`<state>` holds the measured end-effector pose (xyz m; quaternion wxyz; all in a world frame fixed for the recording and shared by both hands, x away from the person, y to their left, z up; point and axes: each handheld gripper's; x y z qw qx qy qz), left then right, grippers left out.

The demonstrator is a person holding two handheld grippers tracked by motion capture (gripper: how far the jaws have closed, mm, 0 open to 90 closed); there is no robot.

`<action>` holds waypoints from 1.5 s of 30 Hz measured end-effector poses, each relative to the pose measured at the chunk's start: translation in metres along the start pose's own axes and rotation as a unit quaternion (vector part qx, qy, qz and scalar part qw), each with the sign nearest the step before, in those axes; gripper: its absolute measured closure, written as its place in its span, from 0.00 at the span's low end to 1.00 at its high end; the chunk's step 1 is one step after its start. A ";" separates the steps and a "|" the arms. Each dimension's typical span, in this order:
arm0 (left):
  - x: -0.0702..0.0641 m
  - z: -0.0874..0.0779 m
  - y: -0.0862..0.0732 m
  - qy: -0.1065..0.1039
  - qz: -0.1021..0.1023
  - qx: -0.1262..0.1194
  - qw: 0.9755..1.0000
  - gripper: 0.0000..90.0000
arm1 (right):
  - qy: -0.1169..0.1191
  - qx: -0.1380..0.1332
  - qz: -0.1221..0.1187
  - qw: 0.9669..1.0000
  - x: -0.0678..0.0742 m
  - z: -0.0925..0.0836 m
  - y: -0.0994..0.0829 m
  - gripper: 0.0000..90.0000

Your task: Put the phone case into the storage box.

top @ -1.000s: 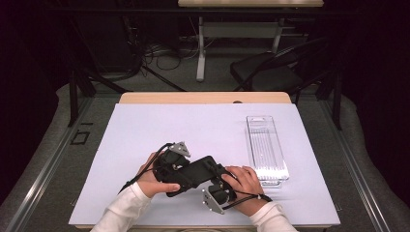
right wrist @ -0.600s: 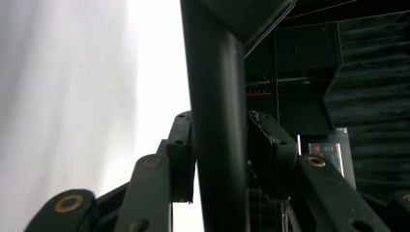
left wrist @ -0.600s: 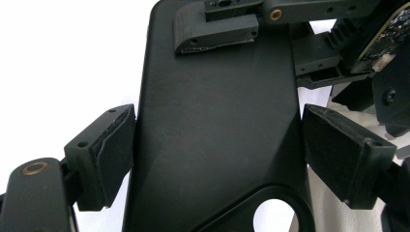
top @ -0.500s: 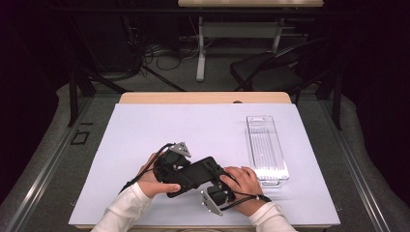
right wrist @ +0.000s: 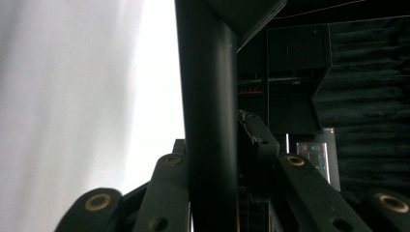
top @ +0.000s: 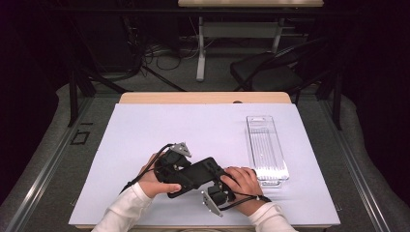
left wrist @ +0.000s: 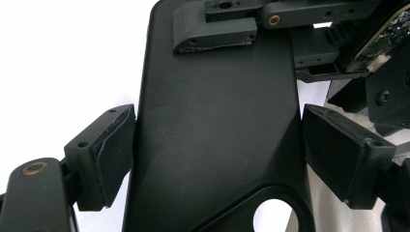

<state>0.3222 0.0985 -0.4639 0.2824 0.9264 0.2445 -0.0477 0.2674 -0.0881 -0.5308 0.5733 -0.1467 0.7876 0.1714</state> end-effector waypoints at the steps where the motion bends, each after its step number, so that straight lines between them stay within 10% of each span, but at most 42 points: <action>1: 0.001 0.000 0.000 -0.007 0.000 -0.001 1.000 0.17 | 0.000 0.000 0.001 1.000 0.000 0.000 0.000 0.85; 45: 0.007 0.002 -0.002 -0.041 -0.029 -0.008 0.999 0.16 | -0.017 0.000 -0.028 0.999 0.001 -0.002 -0.001 0.96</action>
Point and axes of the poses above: each handheld gripper's, and its own axes: z roughly forward along the jaws, y roughly out of its top, x roughly to its left, and after that the axes turned 6 degrees about x, right-handed
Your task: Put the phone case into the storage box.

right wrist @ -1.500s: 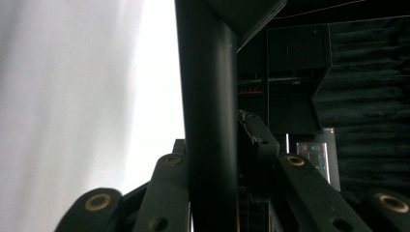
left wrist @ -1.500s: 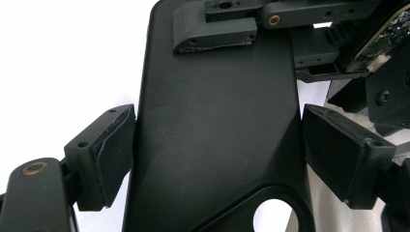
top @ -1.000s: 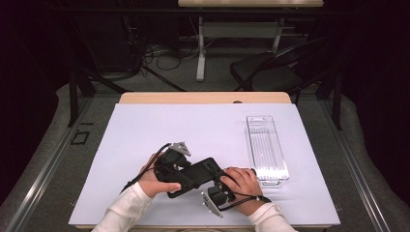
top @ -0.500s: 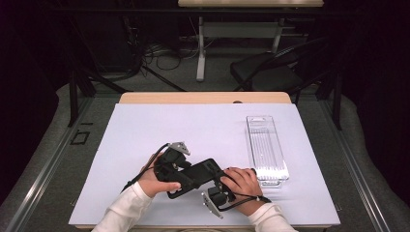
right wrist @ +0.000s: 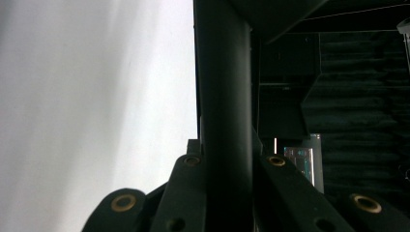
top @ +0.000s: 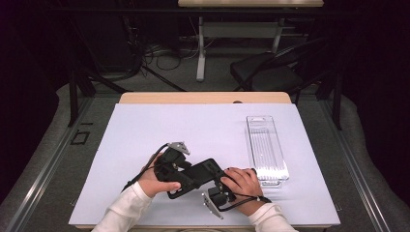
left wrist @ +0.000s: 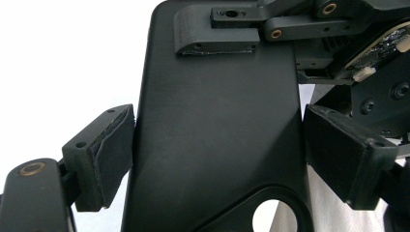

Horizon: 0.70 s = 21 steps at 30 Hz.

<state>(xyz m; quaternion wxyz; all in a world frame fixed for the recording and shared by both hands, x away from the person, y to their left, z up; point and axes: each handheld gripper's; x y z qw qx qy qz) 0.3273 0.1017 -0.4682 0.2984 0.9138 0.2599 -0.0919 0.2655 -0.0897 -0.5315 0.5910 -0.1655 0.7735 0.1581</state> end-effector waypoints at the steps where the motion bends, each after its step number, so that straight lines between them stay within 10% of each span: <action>1: 0.000 0.000 0.000 0.000 0.000 0.001 1.000 0.16 | 0.000 0.000 -0.001 1.000 0.000 0.000 0.000 0.96; 21: 0.000 0.000 -0.001 -0.001 0.005 -0.012 1.000 0.15 | 0.008 0.003 -0.004 1.000 0.001 0.000 -0.001 0.97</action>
Point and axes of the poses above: each handheld gripper's, and its own axes: z roughly forward along the jaws, y roughly out of its top, x roughly to its left, and after that the axes turned 6 degrees about x, right-handed
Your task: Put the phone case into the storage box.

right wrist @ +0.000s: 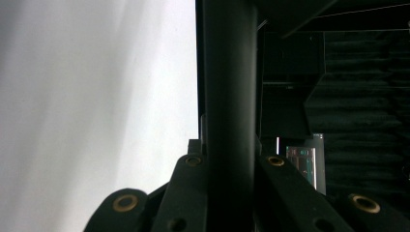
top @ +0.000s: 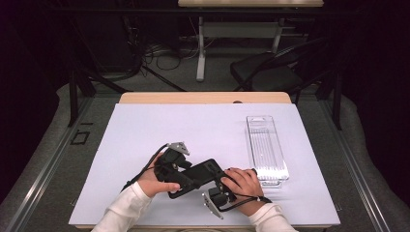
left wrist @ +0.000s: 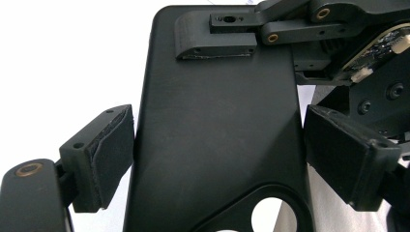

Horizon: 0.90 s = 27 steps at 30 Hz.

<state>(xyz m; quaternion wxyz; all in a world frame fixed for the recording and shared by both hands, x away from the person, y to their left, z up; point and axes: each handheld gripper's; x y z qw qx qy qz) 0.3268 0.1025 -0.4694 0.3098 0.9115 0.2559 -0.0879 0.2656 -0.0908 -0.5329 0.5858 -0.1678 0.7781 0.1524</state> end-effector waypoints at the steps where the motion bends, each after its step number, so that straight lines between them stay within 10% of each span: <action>1: 0.000 -0.001 0.000 0.004 0.001 0.000 1.000 0.15 | 0.000 0.000 0.001 1.000 0.000 0.000 0.000 0.97; 27: 0.010 -0.029 -0.008 0.022 -0.007 -0.048 0.999 0.16 | 0.018 0.009 0.028 0.999 0.000 -0.001 -0.008 0.97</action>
Point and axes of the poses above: each handheld gripper's, and its own axes: z roughly forward along the jaws, y roughly out of its top, x roughly to its left, and after that the axes turned 6 degrees about x, right-handed
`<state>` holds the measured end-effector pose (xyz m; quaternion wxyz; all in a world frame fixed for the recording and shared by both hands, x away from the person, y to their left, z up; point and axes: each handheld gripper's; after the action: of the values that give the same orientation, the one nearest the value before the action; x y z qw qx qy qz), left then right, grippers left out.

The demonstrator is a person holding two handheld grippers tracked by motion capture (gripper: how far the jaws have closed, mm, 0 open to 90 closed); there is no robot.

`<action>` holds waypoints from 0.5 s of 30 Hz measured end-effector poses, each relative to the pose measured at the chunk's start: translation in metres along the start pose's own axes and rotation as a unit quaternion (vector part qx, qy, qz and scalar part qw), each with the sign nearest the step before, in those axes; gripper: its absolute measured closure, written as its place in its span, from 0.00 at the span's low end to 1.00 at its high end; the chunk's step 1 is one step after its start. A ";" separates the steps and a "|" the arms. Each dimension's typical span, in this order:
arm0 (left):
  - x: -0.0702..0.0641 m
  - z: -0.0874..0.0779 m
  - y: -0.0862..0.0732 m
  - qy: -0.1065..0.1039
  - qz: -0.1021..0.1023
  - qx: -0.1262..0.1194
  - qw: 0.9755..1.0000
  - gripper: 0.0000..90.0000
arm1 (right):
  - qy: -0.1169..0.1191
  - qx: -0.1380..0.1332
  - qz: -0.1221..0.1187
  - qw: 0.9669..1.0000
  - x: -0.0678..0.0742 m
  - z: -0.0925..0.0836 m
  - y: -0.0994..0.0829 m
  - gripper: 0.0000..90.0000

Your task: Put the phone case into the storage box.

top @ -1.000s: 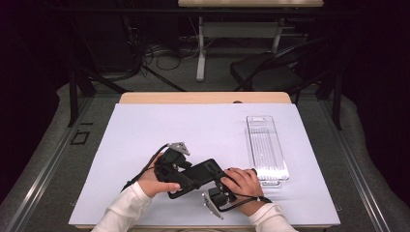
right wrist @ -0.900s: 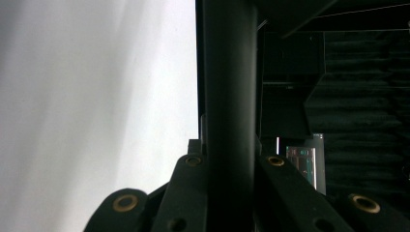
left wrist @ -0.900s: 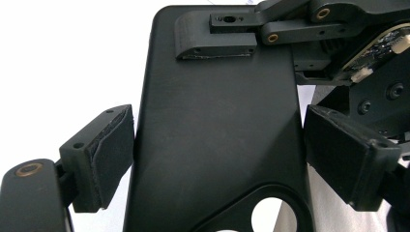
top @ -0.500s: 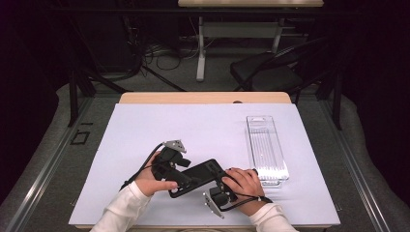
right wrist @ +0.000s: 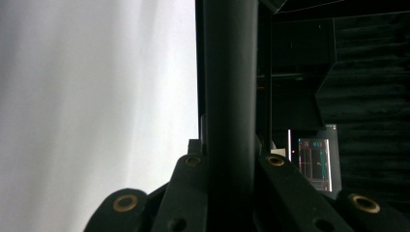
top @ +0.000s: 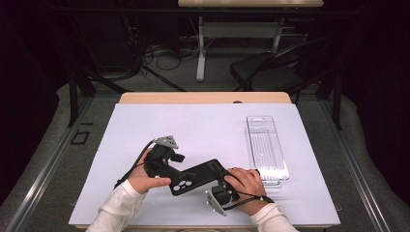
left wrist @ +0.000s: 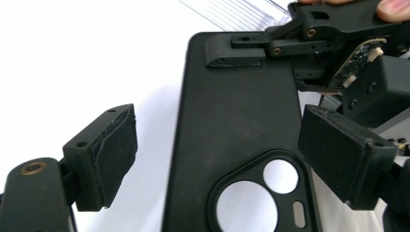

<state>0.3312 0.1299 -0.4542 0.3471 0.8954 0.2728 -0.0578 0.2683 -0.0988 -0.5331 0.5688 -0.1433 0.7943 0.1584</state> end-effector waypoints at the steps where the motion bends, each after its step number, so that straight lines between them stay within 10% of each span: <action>1: 0.001 -0.001 0.000 0.000 -0.002 -0.002 1.000 0.16 | 0.000 -0.002 0.001 1.000 0.000 0.000 0.000 0.97; 15: 0.016 -0.023 -0.008 0.027 -0.018 -0.033 0.999 0.17 | 0.026 -0.009 0.042 0.999 -0.003 -0.001 -0.004 0.97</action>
<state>0.3381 0.1569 -0.4463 0.3679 0.8796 0.3001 -0.0309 0.2702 -0.1028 -0.5307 0.5392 -0.1189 0.8127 0.1860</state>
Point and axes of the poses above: each handheld gripper's, and its own axes: z roughly forward along the jaws, y roughly out of its top, x roughly to its left, and after that the axes turned 6 degrees about x, right-handed
